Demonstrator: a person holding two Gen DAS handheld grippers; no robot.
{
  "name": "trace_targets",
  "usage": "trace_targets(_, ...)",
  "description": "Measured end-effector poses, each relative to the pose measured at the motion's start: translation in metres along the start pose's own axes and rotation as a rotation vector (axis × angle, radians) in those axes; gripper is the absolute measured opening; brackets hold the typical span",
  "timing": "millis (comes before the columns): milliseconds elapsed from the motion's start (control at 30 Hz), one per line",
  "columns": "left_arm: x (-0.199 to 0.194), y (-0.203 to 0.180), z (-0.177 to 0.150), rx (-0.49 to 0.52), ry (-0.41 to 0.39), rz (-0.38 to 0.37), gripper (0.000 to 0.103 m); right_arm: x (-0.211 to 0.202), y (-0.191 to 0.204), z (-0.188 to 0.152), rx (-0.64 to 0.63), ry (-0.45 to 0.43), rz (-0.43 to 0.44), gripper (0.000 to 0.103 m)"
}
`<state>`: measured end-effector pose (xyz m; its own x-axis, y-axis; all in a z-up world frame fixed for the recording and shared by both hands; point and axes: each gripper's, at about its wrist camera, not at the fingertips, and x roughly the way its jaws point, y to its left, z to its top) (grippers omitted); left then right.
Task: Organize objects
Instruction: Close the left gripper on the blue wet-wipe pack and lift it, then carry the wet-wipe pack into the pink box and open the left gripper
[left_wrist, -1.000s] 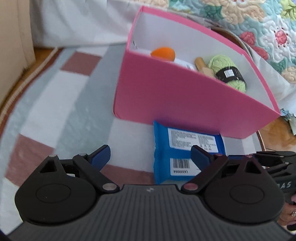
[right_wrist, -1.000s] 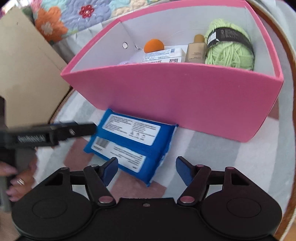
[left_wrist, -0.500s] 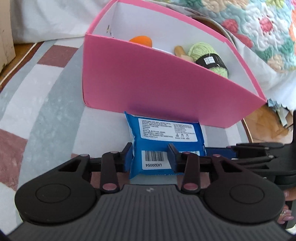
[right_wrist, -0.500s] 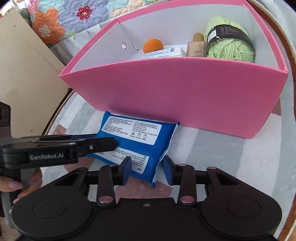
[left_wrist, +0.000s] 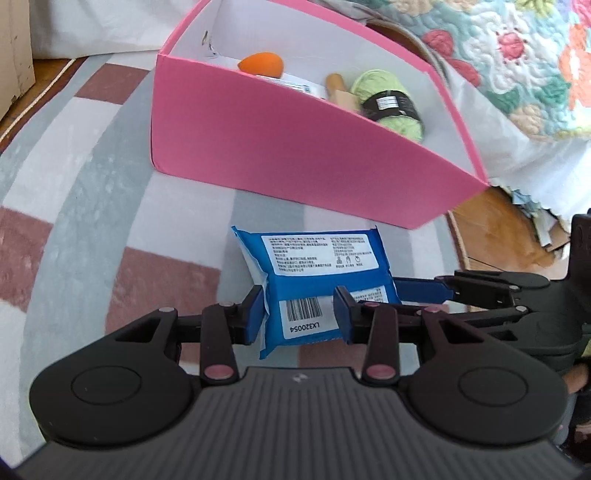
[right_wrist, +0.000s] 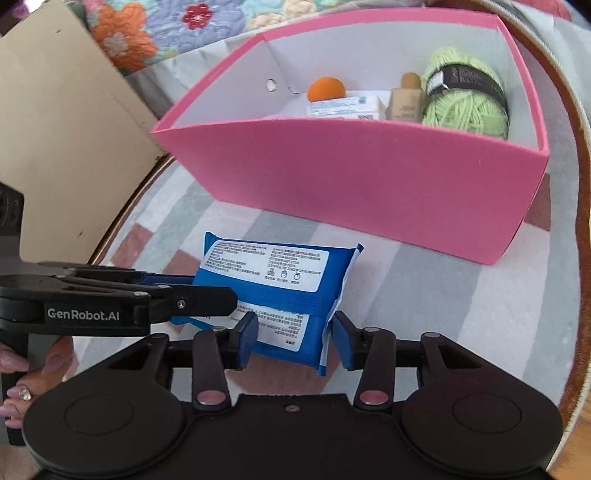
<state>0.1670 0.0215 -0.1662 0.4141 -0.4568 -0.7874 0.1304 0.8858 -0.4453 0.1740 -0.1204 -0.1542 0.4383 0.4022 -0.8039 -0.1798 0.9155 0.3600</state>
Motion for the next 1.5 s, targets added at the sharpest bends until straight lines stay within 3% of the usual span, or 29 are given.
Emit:
trace_targets(333,-0.053,-0.02,-0.009,0.012,-0.019,-0.066,0.041,-0.052,0.035,-0.004,-0.142,0.004,0.022,0.069)
trace_targets(800,-0.116,-0.062,0.001,0.081,-0.135,-0.031,0.041,-0.113,0.074,0.009,-0.321,-0.115,-0.06,0.075)
trace_targets(1133,-0.144,-0.084,0.057,0.14,-0.21,-0.013,0.042,-0.147,0.093,0.055,-0.421,-0.234,-0.117,0.076)
trace_targets(1300,-0.131,-0.081,0.097,0.1,-0.238,-0.022,0.042,-0.141,0.084,0.089,-0.459,-0.275,-0.175,0.076)
trace_targets(1500,-0.107,-0.07,0.149,0.055,-0.237,-0.012,0.042,-0.121,0.061,0.133,-0.418,-0.28,-0.163,0.076)
